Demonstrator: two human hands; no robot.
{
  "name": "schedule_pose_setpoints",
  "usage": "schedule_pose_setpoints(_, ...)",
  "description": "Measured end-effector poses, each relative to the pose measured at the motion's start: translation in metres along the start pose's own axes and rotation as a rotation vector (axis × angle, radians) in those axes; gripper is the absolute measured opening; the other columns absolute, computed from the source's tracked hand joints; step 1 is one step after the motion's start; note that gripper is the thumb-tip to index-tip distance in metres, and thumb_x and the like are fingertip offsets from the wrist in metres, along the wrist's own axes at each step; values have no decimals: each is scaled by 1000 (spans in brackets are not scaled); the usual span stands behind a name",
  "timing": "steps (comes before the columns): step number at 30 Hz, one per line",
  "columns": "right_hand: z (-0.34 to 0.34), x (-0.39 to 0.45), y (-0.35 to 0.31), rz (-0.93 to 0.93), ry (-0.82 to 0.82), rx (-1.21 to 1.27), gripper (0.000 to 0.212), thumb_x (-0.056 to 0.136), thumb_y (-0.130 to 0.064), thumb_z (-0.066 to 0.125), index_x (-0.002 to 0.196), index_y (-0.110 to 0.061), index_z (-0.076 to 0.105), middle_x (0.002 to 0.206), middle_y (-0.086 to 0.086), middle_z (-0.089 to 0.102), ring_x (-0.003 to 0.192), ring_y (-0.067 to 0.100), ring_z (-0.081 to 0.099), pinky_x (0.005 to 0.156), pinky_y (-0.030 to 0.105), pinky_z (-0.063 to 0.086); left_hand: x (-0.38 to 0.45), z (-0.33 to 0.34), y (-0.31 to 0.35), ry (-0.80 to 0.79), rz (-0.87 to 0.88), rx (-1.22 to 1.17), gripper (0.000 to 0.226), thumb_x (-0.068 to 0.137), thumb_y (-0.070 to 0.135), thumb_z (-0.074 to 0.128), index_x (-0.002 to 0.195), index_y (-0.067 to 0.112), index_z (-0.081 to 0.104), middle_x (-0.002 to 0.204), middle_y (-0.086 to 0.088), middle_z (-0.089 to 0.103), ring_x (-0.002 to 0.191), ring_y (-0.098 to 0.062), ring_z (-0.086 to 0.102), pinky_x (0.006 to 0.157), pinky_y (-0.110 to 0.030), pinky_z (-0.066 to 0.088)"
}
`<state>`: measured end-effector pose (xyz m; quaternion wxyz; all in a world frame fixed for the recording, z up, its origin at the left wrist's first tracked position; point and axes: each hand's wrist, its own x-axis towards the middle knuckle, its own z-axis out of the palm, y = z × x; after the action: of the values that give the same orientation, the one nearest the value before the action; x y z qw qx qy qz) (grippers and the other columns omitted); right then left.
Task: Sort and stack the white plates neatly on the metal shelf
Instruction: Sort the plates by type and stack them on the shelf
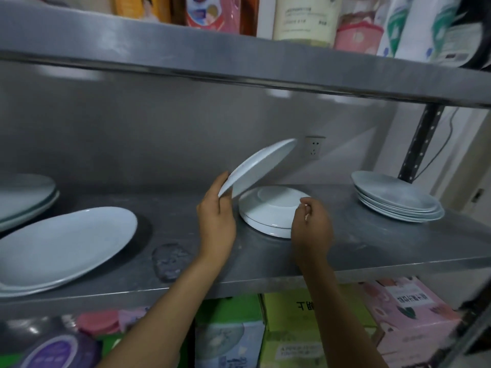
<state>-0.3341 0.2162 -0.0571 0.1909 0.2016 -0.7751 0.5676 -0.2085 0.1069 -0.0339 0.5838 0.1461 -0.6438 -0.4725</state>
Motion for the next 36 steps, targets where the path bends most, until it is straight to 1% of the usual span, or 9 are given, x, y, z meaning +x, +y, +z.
schedule_pose_setpoints(4, 20, -8, -30, 13, -132, 195, 35, 99, -39, 41, 116, -17, 63, 115, -1, 65, 108, 17, 57, 96, 35, 45, 0, -21, 30, 98, -143, -202, 22, 100, 22, 46, 110, 20, 65, 95, 16, 69, 97, -13, 65, 76, -38, 58)
schedule_pose_setpoints(8, 39, -13, -60, -29, -316, 229, 36, 98, -49, 37, 118, -28, 57, 118, -7, 62, 108, 14, 56, 94, 33, 44, 5, -54, 51, 142, -178, -207, 17, 99, 26, 48, 105, 25, 64, 103, 8, 66, 100, -17, 63, 66, -42, 60)
schedule_pose_setpoints(12, 54, -21, -95, -11, -473, 476, 20, 101, -28, 45, 104, -16, 60, 82, -8, 62, 68, -2, 56, 59, 6, 42, 10, -88, 71, 158, -192, -168, 15, 99, 27, 47, 103, 26, 62, 92, 13, 67, 86, -4, 66, 56, -39, 59)
schedule_pose_setpoints(15, 67, -31, -118, 23, -546, 557, 16, 98, -20, 50, 93, -9, 59, 59, -5, 50, 46, 2, 42, 49, 16, 37, 12, -118, 86, 190, -233, -137, 18, 101, 26, 43, 108, 22, 59, 96, 8, 66, 81, -5, 66, 49, -33, 57)
schedule_pose_setpoints(19, 86, -47, -153, 63, -638, 689, 12, 96, -10, 53, 101, -11, 64, 60, -8, 59, 43, 1, 43, 43, 17, 35, 17, -164, 99, 196, -231, 45, 22, 101, 32, 40, 109, 20, 57, 88, 6, 66, 67, -7, 67, 40, -34, 53)
schedule_pose_setpoints(22, 98, -64, -179, 55, -710, 689, 15, 95, -9, 53, 103, -13, 65, 69, -3, 64, 38, -2, 41, 41, 14, 35, 21, -205, 101, 296, -265, 233, 27, 98, 35, 45, 103, 14, 60, 89, -1, 66, 67, -11, 65, 40, -28, 50)
schedule_pose_setpoints(27, 124, -93, -207, -26, -880, 601, 16, 93, -2, 53, 100, 0, 68, 62, -3, 58, 35, -5, 45, 42, 9, 34, 17, -275, 99, 455, -308, 426, 18, 83, 10, 53, 78, -5, 61, 45, -6, 57, 41, -22, 54, 41, -27, 42)
schedule_pose_setpoints(32, 146, -119, -219, -295, -900, 302, 16, 86, -11, 57, 79, -4, 69, 73, 13, 70, 63, 15, 59, 63, 30, 48, 4, -313, 97, 545, -457, 244, 21, 87, 2, 54, 91, -17, 58, 60, -20, 58, 37, -21, 58, 41, -24, 50)
schedule_pose_setpoints(36, 153, -124, -218, -403, -806, 179, 20, 88, -17, 52, 78, -11, 69, 75, 3, 70, 70, 18, 62, 62, 26, 43, -12, -330, 98, 600, -546, 193, 13, 92, 4, 51, 90, -7, 57, 73, -22, 61, 42, -22, 62, 32, -17, 41)
